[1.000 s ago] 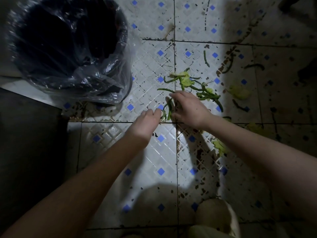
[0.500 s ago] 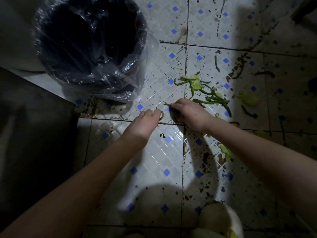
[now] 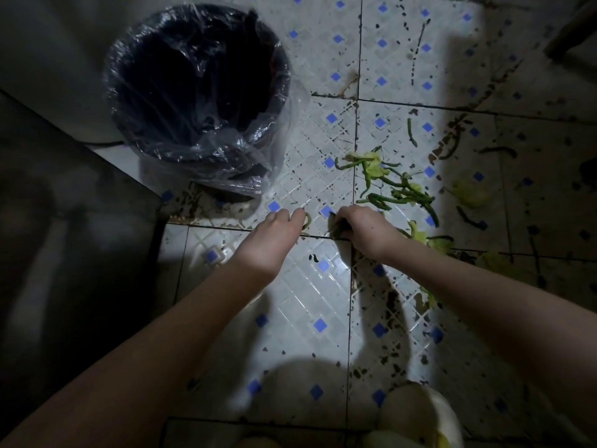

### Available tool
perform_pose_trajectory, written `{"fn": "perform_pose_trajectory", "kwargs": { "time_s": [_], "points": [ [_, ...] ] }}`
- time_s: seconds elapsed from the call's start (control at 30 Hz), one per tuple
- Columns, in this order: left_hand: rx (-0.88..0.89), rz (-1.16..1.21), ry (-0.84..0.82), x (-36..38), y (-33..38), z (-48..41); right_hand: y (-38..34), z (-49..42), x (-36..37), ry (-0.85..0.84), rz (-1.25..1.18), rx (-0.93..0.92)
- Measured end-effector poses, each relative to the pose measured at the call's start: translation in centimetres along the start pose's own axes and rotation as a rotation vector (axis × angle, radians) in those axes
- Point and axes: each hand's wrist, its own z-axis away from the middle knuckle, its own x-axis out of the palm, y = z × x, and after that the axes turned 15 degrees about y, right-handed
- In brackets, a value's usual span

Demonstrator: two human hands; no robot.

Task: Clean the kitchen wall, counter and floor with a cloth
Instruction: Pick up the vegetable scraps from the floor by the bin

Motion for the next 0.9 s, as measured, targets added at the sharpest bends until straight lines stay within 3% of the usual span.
{"fn": "perform_pose_trajectory", "kwargs": {
  "time_s": [0.13,0.4,0.73,0.9],
  "points": [
    [0.034,-0.019,0.021,-1.0,0.0,0.4,-0.5,1.3,0.6,0.079,-0.06,0.079],
    [0.049,-0.043,0.056,-3.5,0.4,1.2,-1.1,3.0,0.1,0.059,-0.132,0.111],
    [0.066,-0.027,0.099,-7.6,1.9,1.1,-1.3,2.2,-4.8,0.335,-0.199,0.218],
    [0.182,-0.078,0.205,-10.2,3.0,0.2,-2.3,1.1,-8.6,0.437,-0.135,0.144]
  ]
}}
